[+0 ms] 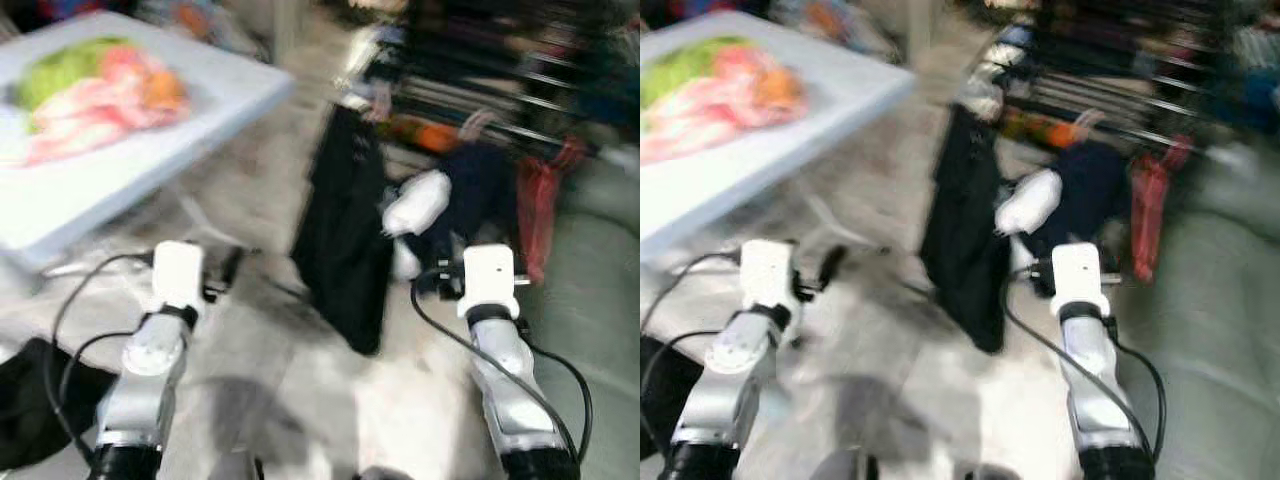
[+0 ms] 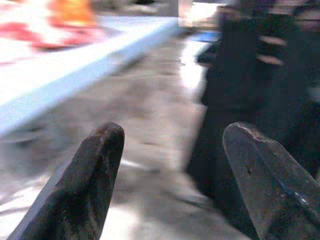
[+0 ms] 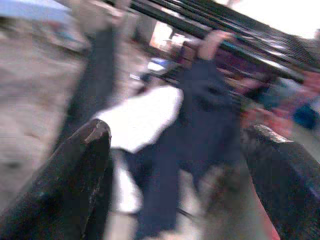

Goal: Hang hanger

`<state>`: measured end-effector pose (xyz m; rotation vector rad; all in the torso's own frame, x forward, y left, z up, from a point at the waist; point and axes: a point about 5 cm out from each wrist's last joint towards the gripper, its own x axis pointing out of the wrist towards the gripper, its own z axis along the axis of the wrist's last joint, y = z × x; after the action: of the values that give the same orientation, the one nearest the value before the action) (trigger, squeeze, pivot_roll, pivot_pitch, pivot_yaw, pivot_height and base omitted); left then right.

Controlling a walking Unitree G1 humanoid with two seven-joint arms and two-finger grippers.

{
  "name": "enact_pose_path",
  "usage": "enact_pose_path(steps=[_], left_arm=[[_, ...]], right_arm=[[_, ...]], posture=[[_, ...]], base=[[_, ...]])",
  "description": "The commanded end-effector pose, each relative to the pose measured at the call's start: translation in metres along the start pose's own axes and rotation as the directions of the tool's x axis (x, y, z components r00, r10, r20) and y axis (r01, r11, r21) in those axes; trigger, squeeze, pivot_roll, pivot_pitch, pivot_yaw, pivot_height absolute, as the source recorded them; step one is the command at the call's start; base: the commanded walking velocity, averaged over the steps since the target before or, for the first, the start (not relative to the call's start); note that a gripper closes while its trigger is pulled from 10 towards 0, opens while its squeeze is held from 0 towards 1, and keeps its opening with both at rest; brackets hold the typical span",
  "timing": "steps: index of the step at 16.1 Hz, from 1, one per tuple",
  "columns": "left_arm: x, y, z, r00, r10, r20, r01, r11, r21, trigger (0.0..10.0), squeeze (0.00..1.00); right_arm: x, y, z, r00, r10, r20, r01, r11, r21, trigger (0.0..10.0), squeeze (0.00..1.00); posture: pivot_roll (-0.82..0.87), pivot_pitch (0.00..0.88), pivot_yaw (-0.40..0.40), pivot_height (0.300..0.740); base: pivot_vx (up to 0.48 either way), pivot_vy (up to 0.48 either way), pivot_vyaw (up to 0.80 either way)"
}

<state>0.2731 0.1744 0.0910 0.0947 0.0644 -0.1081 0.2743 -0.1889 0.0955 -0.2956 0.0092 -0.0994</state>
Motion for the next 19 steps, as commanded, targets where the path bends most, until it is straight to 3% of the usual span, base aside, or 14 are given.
enact_pose_path(steps=[1, 6, 13, 16, 19], left_arm=[[0.003, -0.002, 0.003, 1.000, 0.012, 0.019, -0.012, 1.000, 0.013, 10.0, 0.00], [-0.009, 0.020, -0.007, 0.989, 0.146, -0.002, -0.146, 0.989, 0.037, 10.0, 0.00], [-0.010, 0.011, -0.006, 0.991, 0.131, 0.009, -0.132, 0.991, 0.025, 10.0, 0.00], [-0.017, 0.018, -0.008, 0.990, 0.143, 0.009, -0.143, 0.990, 0.013, 10.0, 0.00], [-0.016, 0.015, -0.005, 0.991, 0.131, 0.025, -0.131, 0.991, 0.010, 10.0, 0.00]], right_arm=[[0.001, 0.003, 0.004, 0.999, 0.026, 0.019, -0.027, 0.999, 0.023, 10.0, 0.00], [-0.002, 0.012, 0.005, 0.992, 0.113, 0.048, -0.115, 0.992, 0.050, 10.0, 0.00], [0.001, 0.022, 0.013, 0.976, 0.191, 0.100, -0.199, 0.977, 0.079, 10.0, 0.00], [0.001, 0.019, 0.010, 0.980, 0.178, 0.092, -0.186, 0.979, 0.084, 10.0, 0.00], [0.002, 0.024, 0.013, 0.973, 0.203, 0.107, -0.213, 0.973, 0.089, 10.0, 0.00]], posture=[[-0.01, 0.015, -0.044, 0.740], [-0.01, 0.016, -0.042, 0.740], [-0.01, 0.016, -0.036, 0.740], [-0.01, 0.023, -0.036, 0.740], [-0.01, 0.023, -0.036, 0.740]], base=[[0.000, 0.000, 0.80], [0.000, 0.000, 0.80], [0.000, 0.000, 0.80], [0.000, 0.000, 0.79], [0.000, 0.000, 0.79]])
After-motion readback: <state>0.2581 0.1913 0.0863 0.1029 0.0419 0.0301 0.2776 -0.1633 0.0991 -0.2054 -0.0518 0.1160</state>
